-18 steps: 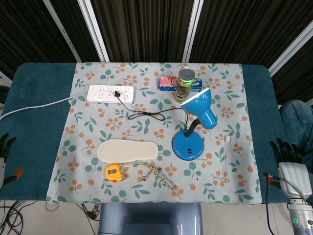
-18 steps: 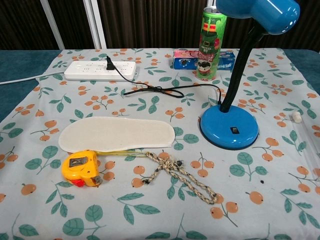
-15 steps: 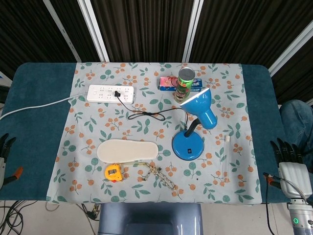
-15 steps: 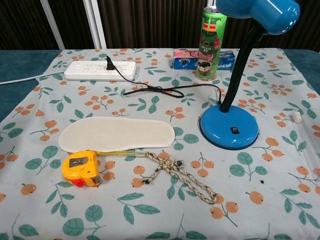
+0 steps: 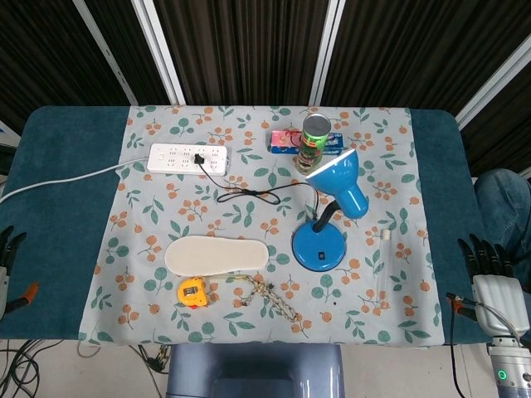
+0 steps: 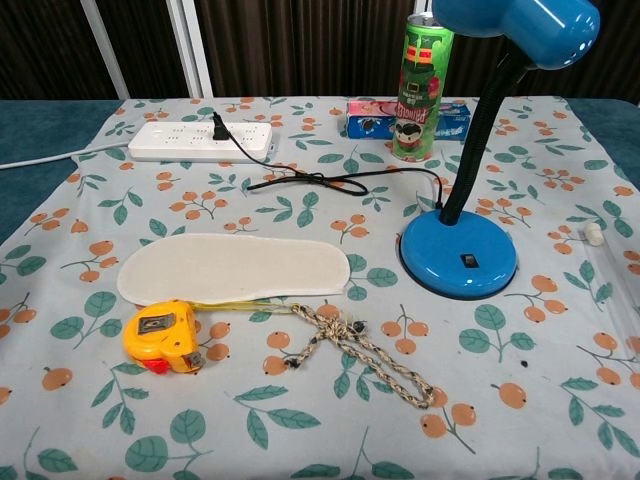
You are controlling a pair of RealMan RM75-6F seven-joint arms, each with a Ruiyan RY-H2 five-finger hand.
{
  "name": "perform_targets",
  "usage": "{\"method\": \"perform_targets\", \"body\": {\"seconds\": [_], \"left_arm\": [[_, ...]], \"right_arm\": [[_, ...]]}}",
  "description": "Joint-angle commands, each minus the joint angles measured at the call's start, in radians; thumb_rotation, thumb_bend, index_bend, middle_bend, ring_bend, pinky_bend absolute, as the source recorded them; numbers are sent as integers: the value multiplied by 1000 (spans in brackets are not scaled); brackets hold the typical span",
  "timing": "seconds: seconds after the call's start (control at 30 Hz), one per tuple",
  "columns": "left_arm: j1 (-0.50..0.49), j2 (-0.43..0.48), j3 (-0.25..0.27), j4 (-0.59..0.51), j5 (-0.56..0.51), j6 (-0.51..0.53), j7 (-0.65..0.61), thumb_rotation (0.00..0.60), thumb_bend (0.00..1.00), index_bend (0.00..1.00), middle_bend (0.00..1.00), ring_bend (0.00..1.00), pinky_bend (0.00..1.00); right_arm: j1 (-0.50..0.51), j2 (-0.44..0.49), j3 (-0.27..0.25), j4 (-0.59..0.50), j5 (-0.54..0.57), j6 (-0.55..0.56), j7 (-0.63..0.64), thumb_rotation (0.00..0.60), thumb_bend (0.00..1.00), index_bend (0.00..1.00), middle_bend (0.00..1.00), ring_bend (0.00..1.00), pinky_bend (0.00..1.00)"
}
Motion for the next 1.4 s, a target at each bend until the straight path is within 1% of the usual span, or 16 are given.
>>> {"method": "perform_targets", "body": {"seconds": [0.03,0.27,0.33,0.4,0.47,0.53,0.67,0.73,0.77,0.83,0.87,0.93,1.03,1.13,1.3,1.4], "left_arm": [[0,0,0,0,-1,-2,0,600,255,103,1,0,122],[-2,-1,-1,-1,-4,-5,3,600,255,103,1,0,122],[-1,0,-1,-1,-4,-4,3,600,255,103,1,0,122],[0,0,-1,-3,-5,-2,2,600,255,103,1,0,122],[2,0,-2,-6,-8,0,0,600,255,103,1,0,123],[2,1,-3,-8,-12,-3,-3,600,255,103,1,0,123],[0,3,-3,-10,-15,-9,-5,600,255,103,1,0,123],[-1,3,-2,-11,-14,-11,-4,600,254,103,1,0,123],[-1,3,-1,-12,-14,-12,-4,600,254,103,1,0,123],[-1,4,-1,-13,-14,-13,-4,600,254,103,1,0,123],[-1,5,-1,-13,-14,-13,-4,600,255,103,1,0,123],[-1,5,-1,-14,-15,-13,-6,600,255,103,2,0,123],[-1,6,-1,-15,-17,-15,-7,600,254,103,2,0,123],[-1,7,0,-15,-17,-16,-8,600,255,103,2,0,123],[-1,9,-1,-16,-21,-19,-11,600,255,103,2,0,123],[-2,10,-1,-16,-21,-20,-13,600,255,103,2,0,123]], "right_arm": [[-1,-1,1,-1,1,0,-3,600,219,0,0,4,0],[-1,3,1,-8,4,-12,9,600,219,0,0,11,0],[0,5,-3,-13,-3,-15,13,600,219,0,15,77,9],[2,9,-10,-19,-14,-22,16,600,219,2,64,161,52],[7,17,-24,-29,-28,-44,24,600,219,9,148,248,116],[13,26,-34,-40,-32,-67,27,600,220,15,259,372,188],[36,52,-56,-69,-36,-140,41,600,222,15,386,510,287],[57,64,-57,-82,-37,-176,34,600,280,15,483,602,341],[70,63,-54,-86,-41,-192,27,600,314,15,515,630,357],[97,57,-49,-90,-45,-230,19,600,423,15,610,713,407],[116,50,-44,-92,-41,-257,13,600,444,15,631,730,417],[151,31,-31,-91,-29,-305,4,600,525,18,701,786,457],[200,-8,-15,-89,3,-382,14,600,616,21,757,828,504],[241,-41,-8,-81,32,-450,8,600,661,21,784,848,546],[302,-124,6,-68,78,-524,-36,600,670,20,799,858,607],[328,-156,17,-60,117,-553,-51,600,670,21,798,858,639]]}}
